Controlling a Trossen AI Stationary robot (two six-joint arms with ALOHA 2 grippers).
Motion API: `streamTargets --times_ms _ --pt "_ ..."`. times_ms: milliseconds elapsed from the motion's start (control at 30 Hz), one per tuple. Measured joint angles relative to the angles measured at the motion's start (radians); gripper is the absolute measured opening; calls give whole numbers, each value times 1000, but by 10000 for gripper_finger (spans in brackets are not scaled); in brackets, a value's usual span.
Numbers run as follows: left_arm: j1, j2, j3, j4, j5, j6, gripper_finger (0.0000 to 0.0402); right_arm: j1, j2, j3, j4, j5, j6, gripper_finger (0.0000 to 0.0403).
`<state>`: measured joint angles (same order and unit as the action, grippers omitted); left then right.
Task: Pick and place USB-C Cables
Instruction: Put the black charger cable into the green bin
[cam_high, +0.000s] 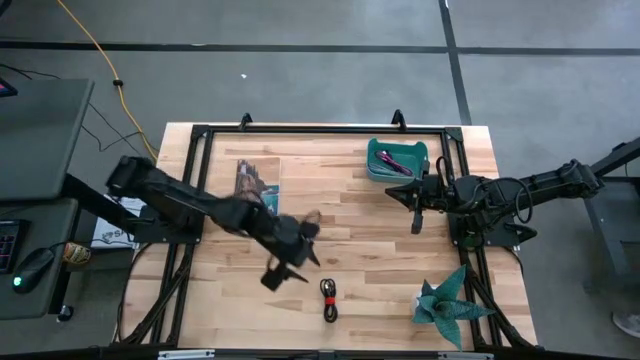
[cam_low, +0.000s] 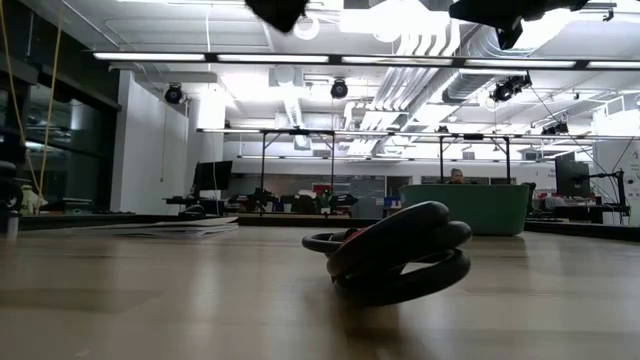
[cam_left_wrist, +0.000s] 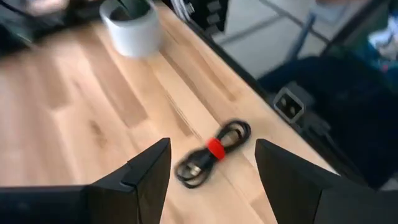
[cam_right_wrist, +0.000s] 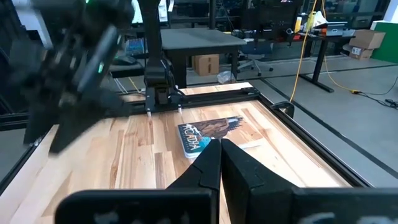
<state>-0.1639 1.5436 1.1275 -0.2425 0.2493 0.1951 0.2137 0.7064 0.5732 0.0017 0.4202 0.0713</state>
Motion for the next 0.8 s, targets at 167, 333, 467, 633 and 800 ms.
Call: streamTargets --times_ms 167,333,467,633,800 --pt "-43 155 0 88 -3 39 214 0 0 0 -2 0 7 0" --pt "-56 298 0 250 -3 107 214 0 1 0 -6 0 8 0" --pt "-51 378 15 302 -2 131 214 0 1 0 -6 0 9 0" --pt "-58 463 98 241 8 163 214 0 1 0 -6 0 8 0" --pt "-85 527 171 165 12 228 214 0 1 0 -13 0 12 0"
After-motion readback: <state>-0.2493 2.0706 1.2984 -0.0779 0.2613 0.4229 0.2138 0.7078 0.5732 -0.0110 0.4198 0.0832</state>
